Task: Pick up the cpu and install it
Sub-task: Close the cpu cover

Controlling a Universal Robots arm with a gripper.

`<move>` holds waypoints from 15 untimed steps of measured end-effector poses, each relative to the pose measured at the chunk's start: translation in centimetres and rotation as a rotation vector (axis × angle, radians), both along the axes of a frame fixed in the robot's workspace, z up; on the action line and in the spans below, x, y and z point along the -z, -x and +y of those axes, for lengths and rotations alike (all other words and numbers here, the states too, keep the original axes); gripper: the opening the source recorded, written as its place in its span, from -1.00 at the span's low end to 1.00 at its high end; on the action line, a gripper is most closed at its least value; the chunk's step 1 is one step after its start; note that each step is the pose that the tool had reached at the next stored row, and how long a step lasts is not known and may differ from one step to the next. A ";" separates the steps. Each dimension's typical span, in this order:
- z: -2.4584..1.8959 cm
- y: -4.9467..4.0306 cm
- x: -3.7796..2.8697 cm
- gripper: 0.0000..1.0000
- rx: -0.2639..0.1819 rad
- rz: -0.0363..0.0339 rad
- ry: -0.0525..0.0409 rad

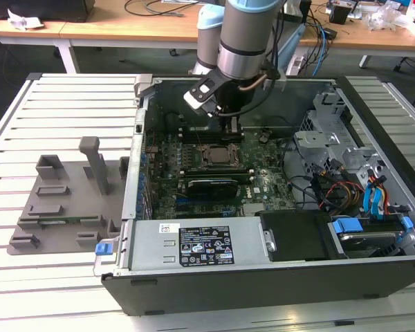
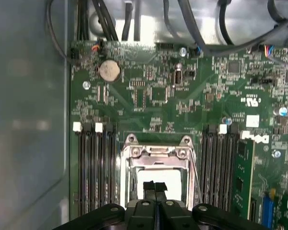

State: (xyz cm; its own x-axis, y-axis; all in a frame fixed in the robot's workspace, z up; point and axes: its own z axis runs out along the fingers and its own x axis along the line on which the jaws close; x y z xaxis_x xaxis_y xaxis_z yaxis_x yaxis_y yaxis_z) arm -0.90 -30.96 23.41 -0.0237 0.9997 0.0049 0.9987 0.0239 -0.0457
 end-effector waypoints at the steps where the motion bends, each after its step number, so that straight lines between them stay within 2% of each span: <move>1: 0.00 0.34 0.04 -0.79 0.000 0.0000 0.0000; 5: 0.00 1.26 0.16 -0.79 0.000 0.0000 -0.0001; 11: 0.00 1.95 0.44 -0.79 0.000 0.0000 -0.0001; 15: 0.00 2.47 1.10 -0.79 0.000 0.0000 0.0000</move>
